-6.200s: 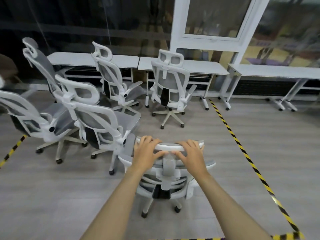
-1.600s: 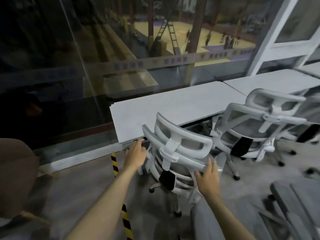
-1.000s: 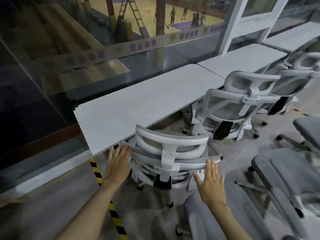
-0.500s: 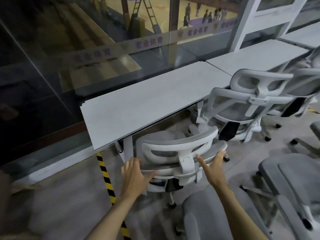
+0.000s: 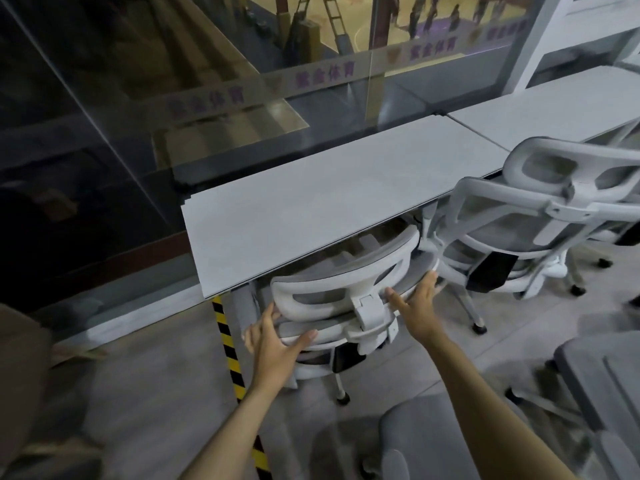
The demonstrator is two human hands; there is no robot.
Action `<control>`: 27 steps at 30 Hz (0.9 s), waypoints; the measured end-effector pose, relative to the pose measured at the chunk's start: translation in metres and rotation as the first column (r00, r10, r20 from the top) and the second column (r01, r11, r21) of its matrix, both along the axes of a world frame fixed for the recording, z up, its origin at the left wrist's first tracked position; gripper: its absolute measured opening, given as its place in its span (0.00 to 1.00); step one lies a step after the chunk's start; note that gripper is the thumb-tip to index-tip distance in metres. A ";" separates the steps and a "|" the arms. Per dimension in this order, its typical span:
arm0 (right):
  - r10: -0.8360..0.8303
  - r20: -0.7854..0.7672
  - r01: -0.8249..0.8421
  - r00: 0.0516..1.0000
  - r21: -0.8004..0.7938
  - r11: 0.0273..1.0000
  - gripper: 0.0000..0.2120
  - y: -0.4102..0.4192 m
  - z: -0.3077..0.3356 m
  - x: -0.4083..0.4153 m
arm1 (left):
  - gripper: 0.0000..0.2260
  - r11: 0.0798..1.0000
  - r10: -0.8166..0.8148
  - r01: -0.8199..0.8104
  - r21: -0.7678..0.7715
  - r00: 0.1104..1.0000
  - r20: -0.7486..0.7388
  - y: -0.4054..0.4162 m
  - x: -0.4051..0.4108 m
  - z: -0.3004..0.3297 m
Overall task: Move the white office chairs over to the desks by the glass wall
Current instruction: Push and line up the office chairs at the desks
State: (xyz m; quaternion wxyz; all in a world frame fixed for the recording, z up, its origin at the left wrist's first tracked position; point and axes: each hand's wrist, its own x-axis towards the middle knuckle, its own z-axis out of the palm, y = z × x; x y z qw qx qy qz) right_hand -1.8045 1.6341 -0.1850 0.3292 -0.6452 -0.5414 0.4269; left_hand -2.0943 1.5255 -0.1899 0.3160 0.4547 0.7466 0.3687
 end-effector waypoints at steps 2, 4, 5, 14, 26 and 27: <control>0.013 -0.016 -0.013 1.000 -0.008 1.000 0.58 0.018 0.000 -0.014 | 0.51 1.000 0.015 -0.014 -0.002 1.000 0.006 0.012 -0.009 0.003; 0.036 -0.008 -0.036 0.999 -0.006 0.999 0.58 0.033 0.000 -0.028 | 0.50 0.999 0.032 -0.032 -0.015 0.999 0.001 0.025 -0.020 0.004; 0.046 0.001 -0.046 0.999 -0.013 0.999 0.56 0.040 0.000 -0.035 | 0.49 0.999 0.042 -0.042 -0.021 0.999 -0.010 0.031 -0.025 0.005; 0.052 -0.032 -0.052 0.998 -0.024 0.998 0.53 0.084 -0.014 -0.041 | 0.44 0.996 0.091 -0.091 -0.013 0.996 0.002 0.058 -0.029 -0.001; -0.022 -0.078 0.020 0.997 -0.026 0.999 0.43 0.081 -0.009 -0.031 | 0.48 0.992 0.058 -0.069 -0.105 0.993 -0.101 0.059 -0.011 0.009; -0.032 -0.089 0.030 0.995 -0.027 0.999 0.38 0.072 -0.006 -0.033 | 0.49 0.991 0.023 -0.043 -0.129 0.987 -0.156 0.057 -0.008 0.014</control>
